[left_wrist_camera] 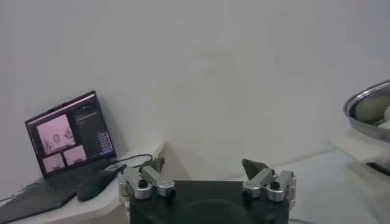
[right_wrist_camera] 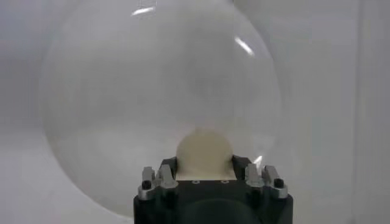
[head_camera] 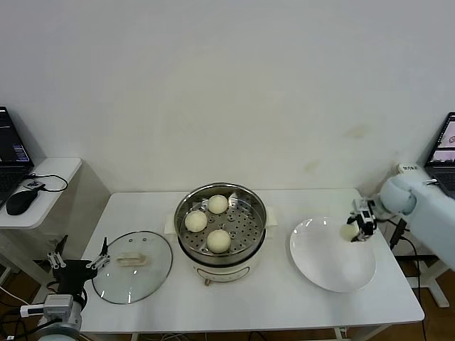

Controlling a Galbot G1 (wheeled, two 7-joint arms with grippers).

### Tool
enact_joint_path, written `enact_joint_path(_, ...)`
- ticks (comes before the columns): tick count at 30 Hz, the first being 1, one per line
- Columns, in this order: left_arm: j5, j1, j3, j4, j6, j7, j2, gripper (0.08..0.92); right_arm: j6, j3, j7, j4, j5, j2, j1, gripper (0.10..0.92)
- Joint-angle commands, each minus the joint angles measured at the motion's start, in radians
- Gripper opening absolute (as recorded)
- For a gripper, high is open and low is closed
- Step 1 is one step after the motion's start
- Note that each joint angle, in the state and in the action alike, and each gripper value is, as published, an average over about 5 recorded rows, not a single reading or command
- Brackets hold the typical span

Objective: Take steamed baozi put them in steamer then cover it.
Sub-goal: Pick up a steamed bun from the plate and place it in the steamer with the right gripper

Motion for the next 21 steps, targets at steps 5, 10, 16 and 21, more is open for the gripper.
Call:
enact_joint_path(5, -0.001, -0.004, 0.0, -0.004, 0.001, 0.001, 0.003, 0.823, -0.205, -0.442, 0.065, 0.213, 0.428, 0.151, 0.6, 0.584)
enact_joint_path(10, 0.001, -0.007, 0.001, -0.003, 0.001, 0.0, -0.001, 0.823, -0.285, -0.496, 0.132, 0.198, 0.551, 0.315, 0.654, 0.588)
enact_joint_path(16, 0.005, -0.01, -0.003, -0.001, -0.002, -0.001, -0.008, 0.823, -0.391, -0.505, 0.225, 0.163, 0.67, 0.491, 0.606, 0.594)
enact_joint_path(21, 0.01, -0.007, -0.011, -0.005, -0.006, -0.001, -0.013, 0.823, -0.442, -0.497, 0.272, 0.131, 0.668, 0.569, 0.51, 0.594)
